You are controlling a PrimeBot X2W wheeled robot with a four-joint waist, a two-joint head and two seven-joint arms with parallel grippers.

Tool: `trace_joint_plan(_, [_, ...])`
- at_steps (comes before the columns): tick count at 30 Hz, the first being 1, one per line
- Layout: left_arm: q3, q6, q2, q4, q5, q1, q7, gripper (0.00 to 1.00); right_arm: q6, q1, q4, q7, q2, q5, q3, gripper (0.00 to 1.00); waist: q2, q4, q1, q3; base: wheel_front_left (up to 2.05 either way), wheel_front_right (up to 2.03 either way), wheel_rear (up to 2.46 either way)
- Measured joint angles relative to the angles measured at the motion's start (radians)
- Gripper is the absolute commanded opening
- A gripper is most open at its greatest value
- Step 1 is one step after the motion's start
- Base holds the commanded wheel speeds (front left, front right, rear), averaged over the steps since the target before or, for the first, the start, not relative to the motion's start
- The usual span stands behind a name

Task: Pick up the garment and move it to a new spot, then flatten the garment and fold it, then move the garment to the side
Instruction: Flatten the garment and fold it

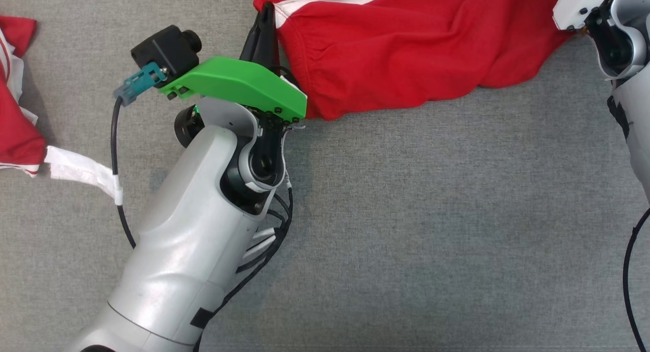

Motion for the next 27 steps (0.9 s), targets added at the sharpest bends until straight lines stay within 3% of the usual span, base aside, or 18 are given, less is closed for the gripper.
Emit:
trace_joint_plan(1, [-0.003,0.004,0.0,0.0,-0.008,0.0,-0.012,1.0,0.0,0.0,0.001,-0.015,-0.004,0.002,0.014,1.0,0.0,0.001,0.0,-0.002,0.0,0.0,0.0])
trace_joint_plan(5, [-0.007,0.015,0.0,-0.002,-0.002,0.02,-0.052,1.0,0.0,0.012,-0.012,-0.08,-0.02,0.035,0.05,1.0,0.0,-0.005,0.0,-0.015,0.0,0.0,0.0])
trace_joint_plan(9, [-0.008,0.02,0.023,-0.059,0.081,0.064,-0.083,1.0,0.0,0.048,-0.042,-0.113,-0.06,0.043,0.091,1.0,0.0,-0.018,0.0,-0.033,0.0,0.0,0.0])
trace_joint_plan(11, [-0.013,0.02,0.047,-0.112,0.159,0.091,-0.091,1.0,0.0,0.074,-0.04,-0.087,-0.086,0.024,0.125,1.0,0.0,-0.026,0.0,-0.04,0.0,0.0,0.0])
trace_joint_plan(14, [0.02,0.062,0.079,-0.227,0.349,0.146,-0.093,1.0,0.0,0.1,-0.032,-0.063,-0.113,-0.015,0.159,1.0,0.0,-0.032,0.0,-0.05,0.0,0.0,0.0])
trace_joint_plan(18, [0.054,0.092,0.081,-0.363,0.581,0.259,-0.095,1.0,0.0,0.091,-0.011,-0.033,-0.105,-0.018,0.158,1.0,0.0,-0.021,0.0,-0.047,0.0,0.0,0.0])
trace_joint_plan(22, [0.075,0.08,0.067,-0.418,0.738,0.354,-0.095,1.0,0.0,0.055,0.056,0.025,-0.097,-0.038,0.147,1.0,0.0,0.003,0.0,-0.037,0.0,0.0,0.0])
trace_joint_plan(27, [0.085,0.032,0.041,-0.412,0.833,0.45,-0.096,1.0,-0.003,0.028,0.127,0.081,-0.062,-0.036,0.141,0.98,0.0,0.034,0.0,-0.036,0.0,0.0,0.0])
